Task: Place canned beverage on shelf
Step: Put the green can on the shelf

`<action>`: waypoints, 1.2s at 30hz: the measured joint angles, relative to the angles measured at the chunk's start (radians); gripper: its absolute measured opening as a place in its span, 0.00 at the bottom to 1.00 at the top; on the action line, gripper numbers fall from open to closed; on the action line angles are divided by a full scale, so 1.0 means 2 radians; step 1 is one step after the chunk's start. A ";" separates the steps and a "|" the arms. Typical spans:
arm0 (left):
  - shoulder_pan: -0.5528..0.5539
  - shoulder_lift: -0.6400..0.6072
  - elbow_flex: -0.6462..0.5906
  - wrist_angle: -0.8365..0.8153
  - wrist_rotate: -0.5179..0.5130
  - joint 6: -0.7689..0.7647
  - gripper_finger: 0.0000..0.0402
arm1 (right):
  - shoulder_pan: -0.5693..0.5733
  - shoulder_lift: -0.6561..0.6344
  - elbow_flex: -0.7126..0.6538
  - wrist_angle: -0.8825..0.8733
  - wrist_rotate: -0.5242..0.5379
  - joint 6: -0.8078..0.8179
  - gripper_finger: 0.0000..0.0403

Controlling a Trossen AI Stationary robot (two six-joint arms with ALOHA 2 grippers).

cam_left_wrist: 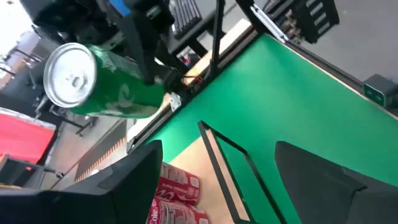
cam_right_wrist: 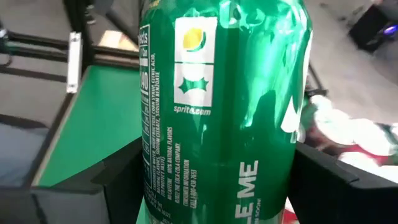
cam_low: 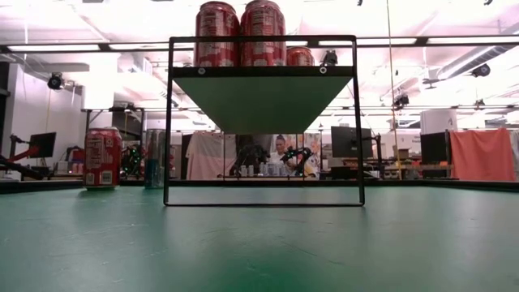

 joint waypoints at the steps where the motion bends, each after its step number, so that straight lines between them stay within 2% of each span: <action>1: 0.001 -0.013 -0.020 0.019 -0.002 0.007 0.73 | -0.003 -0.008 -0.010 0.005 0.001 -0.008 0.73; 6: 0.012 -0.084 -0.124 0.135 -0.009 0.059 0.73 | -0.026 -0.055 -0.069 0.084 -0.001 -0.065 0.73; 10: 0.037 -0.144 -0.211 0.253 -0.008 0.121 0.73 | -0.068 -0.102 -0.128 0.159 -0.009 -0.110 0.73; 14: 0.085 -0.202 -0.286 0.357 0.007 0.176 0.73 | -0.128 -0.144 -0.196 0.234 -0.031 -0.140 0.73; 18: 0.156 -0.256 -0.339 0.416 0.056 0.191 0.73 | -0.200 -0.183 -0.264 0.324 -0.042 -0.164 0.73; 22: 0.234 -0.292 -0.363 0.425 0.114 0.173 0.73 | -0.284 -0.213 -0.329 0.401 -0.089 -0.160 0.73; 27: 0.314 -0.313 -0.384 0.425 0.159 0.147 0.73 | -0.392 -0.231 -0.419 0.527 -0.195 -0.116 0.73; 31: 0.350 -0.317 -0.397 0.423 0.170 0.134 0.73 | -0.458 -0.217 -0.488 0.623 -0.252 -0.074 0.73; 36: 0.367 -0.317 -0.407 0.423 0.172 0.132 0.73 | -0.492 -0.190 -0.554 0.734 -0.276 -0.036 0.73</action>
